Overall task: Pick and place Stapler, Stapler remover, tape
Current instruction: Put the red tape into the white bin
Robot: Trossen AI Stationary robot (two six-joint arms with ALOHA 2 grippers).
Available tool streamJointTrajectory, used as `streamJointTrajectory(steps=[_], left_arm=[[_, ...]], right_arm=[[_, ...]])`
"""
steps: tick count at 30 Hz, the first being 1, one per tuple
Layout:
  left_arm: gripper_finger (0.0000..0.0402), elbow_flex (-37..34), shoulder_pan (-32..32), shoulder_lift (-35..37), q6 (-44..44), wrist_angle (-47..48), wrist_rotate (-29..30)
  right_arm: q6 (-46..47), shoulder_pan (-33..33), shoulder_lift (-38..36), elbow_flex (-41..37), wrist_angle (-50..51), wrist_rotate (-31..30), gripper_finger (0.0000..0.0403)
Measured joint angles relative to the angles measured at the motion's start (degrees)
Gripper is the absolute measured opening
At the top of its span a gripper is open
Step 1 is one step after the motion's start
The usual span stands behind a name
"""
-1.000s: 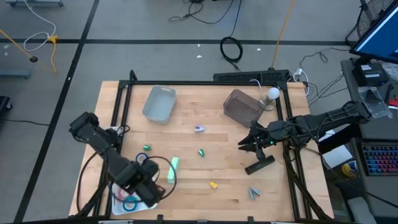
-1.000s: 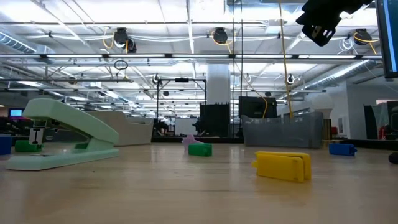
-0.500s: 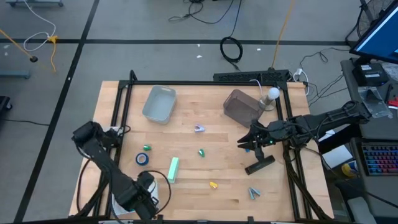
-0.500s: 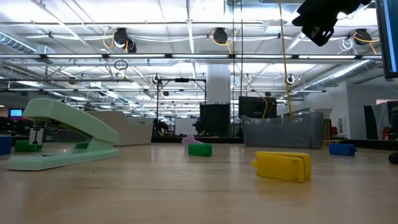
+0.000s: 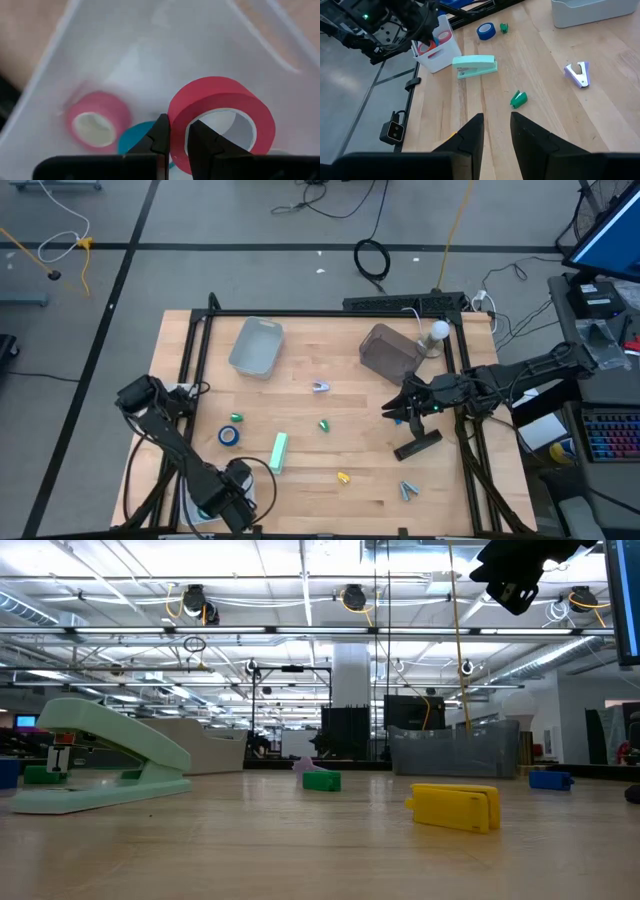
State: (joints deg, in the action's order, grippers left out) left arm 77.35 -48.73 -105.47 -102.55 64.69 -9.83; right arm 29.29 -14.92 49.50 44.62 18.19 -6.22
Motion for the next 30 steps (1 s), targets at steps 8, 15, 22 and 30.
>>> streamJointTrajectory(steps=[8,15,22,30], left_arm=[[0.0037,-2.56,0.88,0.0,0.04,-3.87,0.85],[0.005,-2.56,1.2,0.0,1.76,-4.91,3.88],[0.0058,-2.56,1.2,0.0,1.75,-4.86,3.89],[0.0061,-2.56,1.2,0.0,1.77,-4.9,3.92]], right_arm=[[0.0,0.0,0.0,0.0,-0.03,0.0,0.0089],[0.01,0.0,0.0,0.0,-0.14,0.0,0.0089],[0.0,0.0,0.0,0.0,-0.12,0.0,0.0089],[0.01,0.0,0.0,0.0,-0.12,0.0,0.0089]])
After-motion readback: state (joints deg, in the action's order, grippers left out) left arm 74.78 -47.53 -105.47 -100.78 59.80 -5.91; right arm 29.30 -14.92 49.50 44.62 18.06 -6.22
